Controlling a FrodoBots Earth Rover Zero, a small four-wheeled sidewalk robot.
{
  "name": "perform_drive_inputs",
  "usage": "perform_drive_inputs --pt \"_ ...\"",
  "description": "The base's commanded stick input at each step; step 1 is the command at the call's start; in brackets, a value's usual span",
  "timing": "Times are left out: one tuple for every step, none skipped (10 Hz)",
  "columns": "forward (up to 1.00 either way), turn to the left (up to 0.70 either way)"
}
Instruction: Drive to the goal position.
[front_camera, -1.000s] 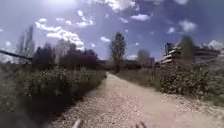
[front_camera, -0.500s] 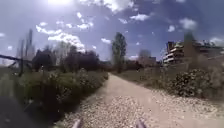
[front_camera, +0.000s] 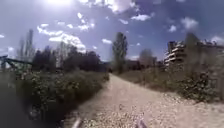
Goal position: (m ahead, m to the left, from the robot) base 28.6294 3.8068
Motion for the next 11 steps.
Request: perform_drive_inputs --pt "0.85 0.00" --pt "0.85 -0.01" --pt "0.85 -0.18" --pt "0.85 -0.33" --pt "0.85 0.00" --pt "0.85 0.00" --pt "0.85 0.00" --pt "0.85 0.00" --pt "0.85 -0.10" --pt "0.85 -0.04" --pt "0.85 0.00"
